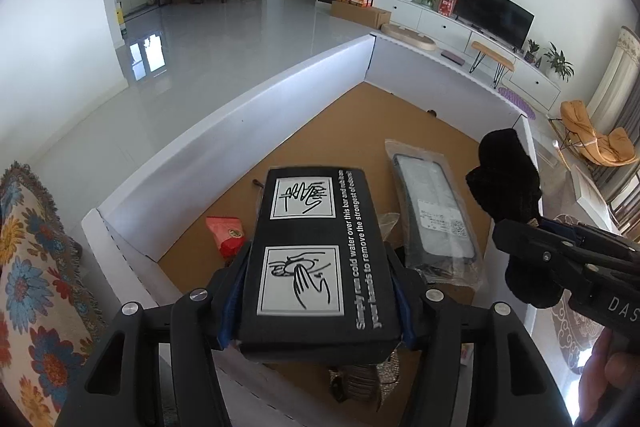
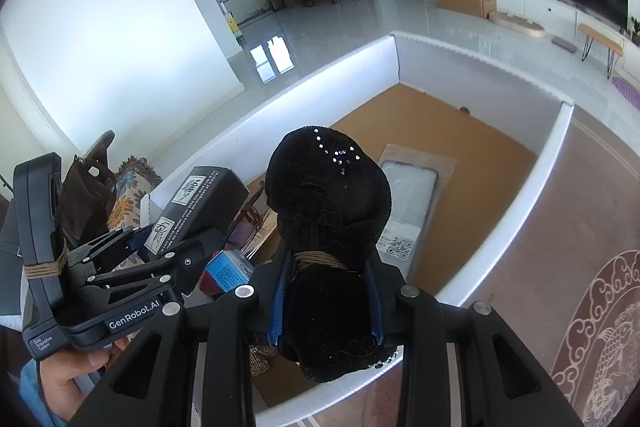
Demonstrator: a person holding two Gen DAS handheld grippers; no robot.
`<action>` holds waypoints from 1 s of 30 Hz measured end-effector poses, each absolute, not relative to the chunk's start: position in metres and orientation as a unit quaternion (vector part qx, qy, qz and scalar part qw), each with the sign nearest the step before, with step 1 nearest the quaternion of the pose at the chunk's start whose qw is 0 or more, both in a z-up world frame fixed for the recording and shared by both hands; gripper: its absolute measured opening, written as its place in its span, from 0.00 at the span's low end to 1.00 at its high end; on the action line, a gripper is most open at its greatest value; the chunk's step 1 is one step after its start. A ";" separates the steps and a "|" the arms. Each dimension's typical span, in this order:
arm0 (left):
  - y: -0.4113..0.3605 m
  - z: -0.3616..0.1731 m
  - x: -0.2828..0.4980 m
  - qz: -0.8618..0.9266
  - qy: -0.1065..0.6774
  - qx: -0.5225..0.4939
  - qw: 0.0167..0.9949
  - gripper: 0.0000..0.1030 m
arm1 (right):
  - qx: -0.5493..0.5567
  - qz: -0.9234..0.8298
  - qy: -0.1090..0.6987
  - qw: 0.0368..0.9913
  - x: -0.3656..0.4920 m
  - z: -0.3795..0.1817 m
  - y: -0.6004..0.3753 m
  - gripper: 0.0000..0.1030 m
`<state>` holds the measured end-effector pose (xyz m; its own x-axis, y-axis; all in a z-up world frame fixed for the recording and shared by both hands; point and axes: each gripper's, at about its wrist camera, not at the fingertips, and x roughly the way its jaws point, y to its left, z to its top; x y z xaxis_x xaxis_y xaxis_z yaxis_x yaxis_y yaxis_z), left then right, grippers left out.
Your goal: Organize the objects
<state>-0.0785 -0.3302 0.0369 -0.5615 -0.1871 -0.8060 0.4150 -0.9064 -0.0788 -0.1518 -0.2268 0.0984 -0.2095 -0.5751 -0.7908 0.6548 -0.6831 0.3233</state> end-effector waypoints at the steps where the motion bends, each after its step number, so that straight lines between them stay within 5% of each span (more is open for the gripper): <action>1: -0.332 0.033 -0.078 -0.870 0.125 0.442 0.180 0.62 | 0.501 -0.769 0.038 0.394 -0.153 0.090 -0.231 0.42; 4: -0.327 0.032 -0.067 -0.875 0.112 0.428 0.197 0.76 | 0.497 -0.773 0.027 0.394 -0.148 0.088 -0.223 0.45; 8: -0.319 0.039 -0.052 -0.883 0.112 0.400 0.219 1.00 | 0.463 -0.799 0.038 0.383 -0.139 0.111 -0.198 0.72; 13: -0.306 0.049 -0.028 -0.890 0.122 0.366 0.241 1.00 | 0.432 -0.822 0.076 0.364 -0.127 0.140 -0.177 0.82; 30: -0.276 0.061 -0.010 -0.886 0.088 0.382 0.248 1.00 | 0.411 -0.826 0.147 0.356 -0.108 0.151 -0.189 0.83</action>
<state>-0.0104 -0.2763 0.0614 -0.5852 -0.3721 -0.7205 0.5064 -0.8616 0.0337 -0.1080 -0.1885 0.1508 -0.4091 -0.4671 -0.7838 0.7093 -0.7032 0.0488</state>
